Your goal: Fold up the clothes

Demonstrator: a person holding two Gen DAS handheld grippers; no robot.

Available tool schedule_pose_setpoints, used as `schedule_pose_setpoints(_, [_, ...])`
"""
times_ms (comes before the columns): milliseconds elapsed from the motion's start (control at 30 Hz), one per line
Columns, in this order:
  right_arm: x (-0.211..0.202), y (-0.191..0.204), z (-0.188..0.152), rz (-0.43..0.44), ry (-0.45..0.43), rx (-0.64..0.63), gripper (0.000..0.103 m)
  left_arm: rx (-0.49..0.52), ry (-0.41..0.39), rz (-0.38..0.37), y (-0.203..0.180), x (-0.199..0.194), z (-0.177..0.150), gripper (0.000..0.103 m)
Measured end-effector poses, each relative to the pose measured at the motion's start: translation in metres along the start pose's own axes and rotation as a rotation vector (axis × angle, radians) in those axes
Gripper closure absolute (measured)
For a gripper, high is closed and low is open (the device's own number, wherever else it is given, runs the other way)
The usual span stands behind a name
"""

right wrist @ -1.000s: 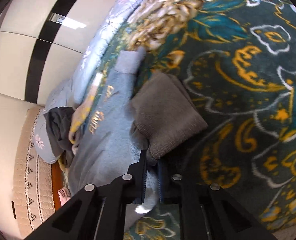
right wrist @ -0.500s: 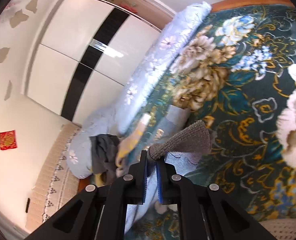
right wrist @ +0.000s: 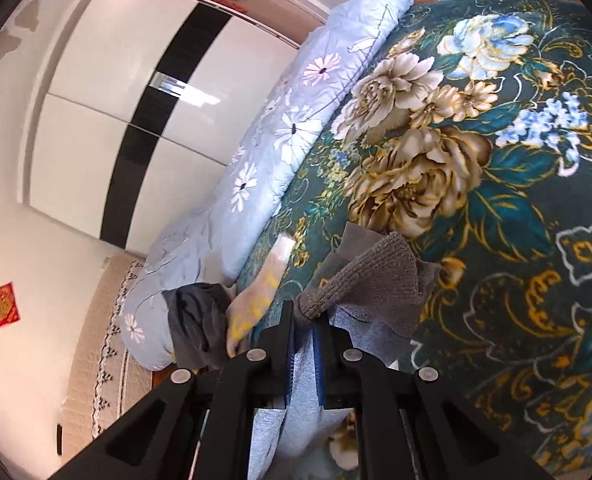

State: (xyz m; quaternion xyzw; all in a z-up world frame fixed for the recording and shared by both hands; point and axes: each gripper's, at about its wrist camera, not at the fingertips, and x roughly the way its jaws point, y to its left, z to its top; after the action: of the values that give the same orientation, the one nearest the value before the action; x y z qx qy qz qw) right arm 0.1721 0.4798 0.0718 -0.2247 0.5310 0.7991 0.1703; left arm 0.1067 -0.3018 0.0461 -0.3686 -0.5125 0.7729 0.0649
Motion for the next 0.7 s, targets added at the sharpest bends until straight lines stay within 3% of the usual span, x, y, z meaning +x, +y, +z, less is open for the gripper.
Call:
schedule_pose_setpoints(200, [0.064, 0.012, 0.029, -0.101, 0.048, 0.040, 0.094, -0.033, 0.071, 0.060, -0.023, 0.046, 0.031, 0.095])
schedule_pose_setpoints(467, [0.151, 0.025, 0.060, -0.244, 0.097, 0.087, 0.094, -0.147, 0.096, 0.086, -0.017, 0.108, 0.069, 0.095])
schedule_pose_setpoints(700, [0.200, 0.013, 0.057, -0.220, 0.095, 0.107, 0.093, -0.234, 0.096, 0.144, 0.010, 0.158, 0.085, 0.095])
